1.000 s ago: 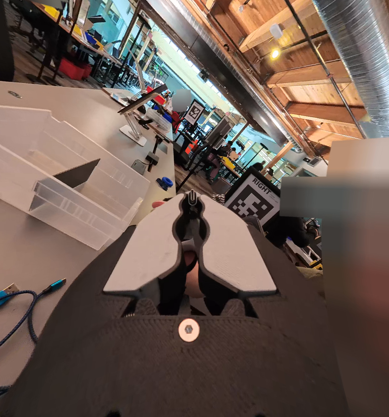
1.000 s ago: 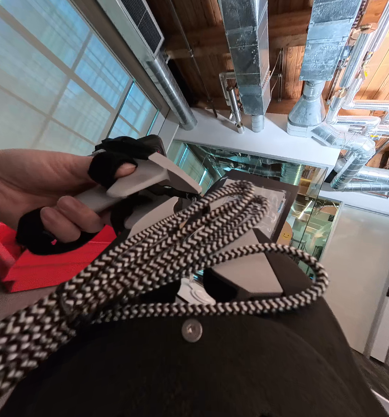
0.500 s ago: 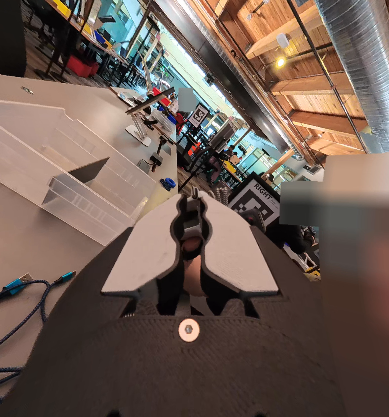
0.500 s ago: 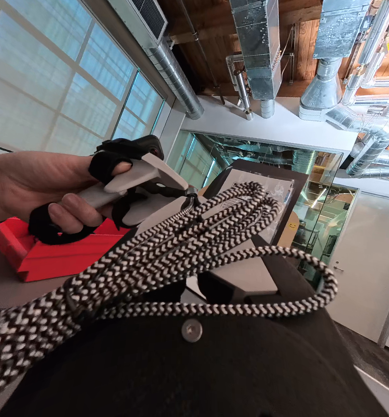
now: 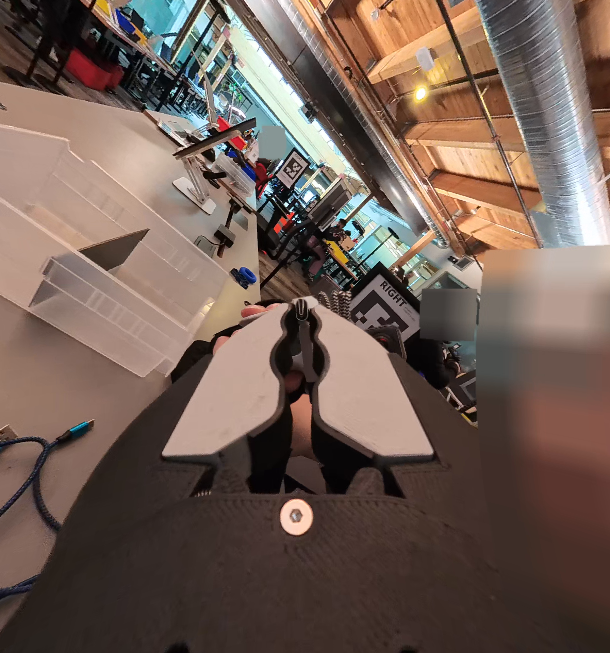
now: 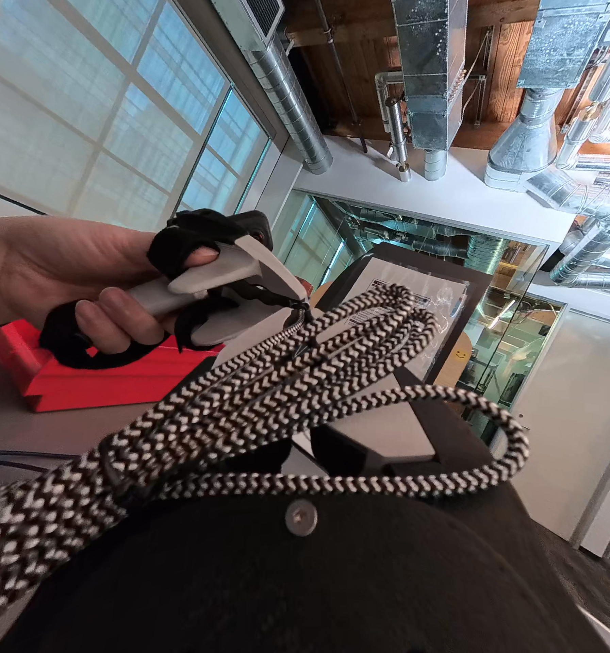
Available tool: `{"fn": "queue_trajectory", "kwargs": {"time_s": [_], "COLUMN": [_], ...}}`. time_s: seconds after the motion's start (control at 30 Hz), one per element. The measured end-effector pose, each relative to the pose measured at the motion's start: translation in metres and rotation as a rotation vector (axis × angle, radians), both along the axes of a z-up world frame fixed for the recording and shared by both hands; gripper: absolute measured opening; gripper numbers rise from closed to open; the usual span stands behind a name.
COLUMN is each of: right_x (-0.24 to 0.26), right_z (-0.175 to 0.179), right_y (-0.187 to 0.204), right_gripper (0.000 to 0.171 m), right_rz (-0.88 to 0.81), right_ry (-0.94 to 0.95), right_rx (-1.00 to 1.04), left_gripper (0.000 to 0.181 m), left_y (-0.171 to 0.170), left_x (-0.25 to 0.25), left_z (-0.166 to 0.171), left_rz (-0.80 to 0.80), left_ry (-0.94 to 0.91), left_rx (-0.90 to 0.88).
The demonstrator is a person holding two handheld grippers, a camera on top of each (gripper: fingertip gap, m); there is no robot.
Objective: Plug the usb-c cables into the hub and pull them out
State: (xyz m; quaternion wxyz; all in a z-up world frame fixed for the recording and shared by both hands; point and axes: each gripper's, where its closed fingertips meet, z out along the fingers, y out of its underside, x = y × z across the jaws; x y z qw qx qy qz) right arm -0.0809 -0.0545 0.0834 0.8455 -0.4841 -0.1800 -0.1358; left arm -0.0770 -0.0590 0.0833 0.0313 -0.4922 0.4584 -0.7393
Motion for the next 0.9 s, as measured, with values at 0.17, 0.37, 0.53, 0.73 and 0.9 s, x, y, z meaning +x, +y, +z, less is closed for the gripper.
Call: {"fn": "queue_trajectory", "kwargs": {"time_s": [0.17,0.37,0.53,0.73,0.9], "right_x": [0.0007,-0.0009,-0.0006,-0.0007,-0.0012], "right_z": [-0.0016,-0.0032,-0.0054,-0.0064,-0.0069], "right_y": [0.0013,0.0021,0.0041,0.0044,0.0051], "right_gripper": [0.007,0.006,0.006,0.006,0.007], "right_rz": [-0.018,-0.009,-0.021,-0.030,-0.040], "right_ry": [-0.007,-0.025,-0.040,-0.057,-0.065], "right_rx": [0.002,0.000,-0.012,-0.008,-0.012], "left_gripper": [0.005,0.005,0.005,0.005,0.005], "left_y": [0.0016,0.0027,0.0045,0.0049,0.0055], "left_x": [0.0004,0.0004,0.0008,0.0008,0.0004], "left_z": [-0.0026,-0.0045,-0.0069,-0.0079,-0.0082], "left_rz": [0.000,-0.004,0.006,0.007,0.003], "left_ry": [0.017,0.033,0.045,0.050,0.056], "left_rx": [-0.010,-0.019,-0.005,-0.002,-0.006]}}
